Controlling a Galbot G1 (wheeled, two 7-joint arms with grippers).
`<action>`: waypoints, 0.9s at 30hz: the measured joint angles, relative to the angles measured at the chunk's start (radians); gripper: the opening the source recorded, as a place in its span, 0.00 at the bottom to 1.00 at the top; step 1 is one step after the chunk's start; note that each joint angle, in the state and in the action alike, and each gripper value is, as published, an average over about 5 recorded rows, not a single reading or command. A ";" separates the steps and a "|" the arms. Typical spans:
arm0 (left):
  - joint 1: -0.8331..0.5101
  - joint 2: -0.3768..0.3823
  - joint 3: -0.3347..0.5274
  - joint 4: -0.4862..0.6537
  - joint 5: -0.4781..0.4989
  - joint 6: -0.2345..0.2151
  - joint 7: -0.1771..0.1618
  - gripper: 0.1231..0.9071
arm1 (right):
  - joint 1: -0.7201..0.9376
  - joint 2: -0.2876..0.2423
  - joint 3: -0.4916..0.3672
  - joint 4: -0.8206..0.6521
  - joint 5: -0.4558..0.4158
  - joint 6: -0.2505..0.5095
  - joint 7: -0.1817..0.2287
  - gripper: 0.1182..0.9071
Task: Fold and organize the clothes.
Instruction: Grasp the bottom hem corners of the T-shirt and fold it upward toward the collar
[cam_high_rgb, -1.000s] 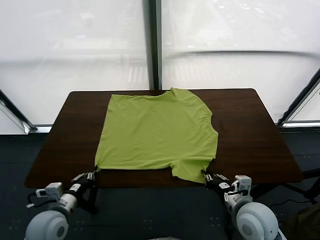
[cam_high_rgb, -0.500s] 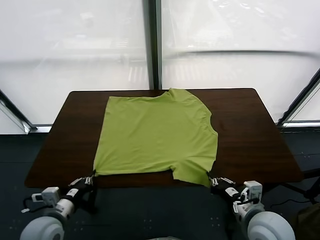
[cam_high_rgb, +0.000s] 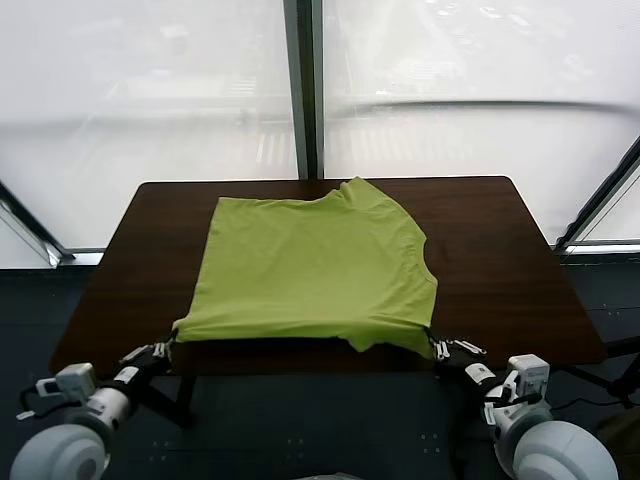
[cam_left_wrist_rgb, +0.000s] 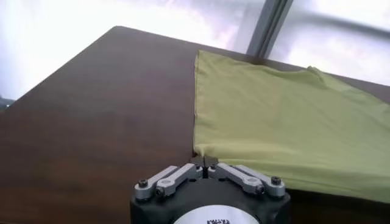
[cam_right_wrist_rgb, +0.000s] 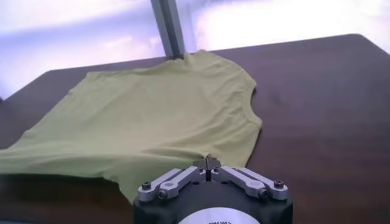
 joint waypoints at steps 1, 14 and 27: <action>-0.019 0.002 0.012 0.013 0.002 -0.002 0.003 0.04 | 0.024 0.004 -0.010 -0.022 -0.001 0.001 0.000 0.02; -0.194 0.030 0.120 0.186 0.030 -0.012 0.031 0.04 | 0.233 0.080 -0.145 -0.237 -0.052 0.033 -0.002 0.02; -0.341 0.051 0.212 0.320 0.038 -0.023 0.048 0.04 | 0.338 0.128 -0.224 -0.355 -0.106 0.081 -0.009 0.02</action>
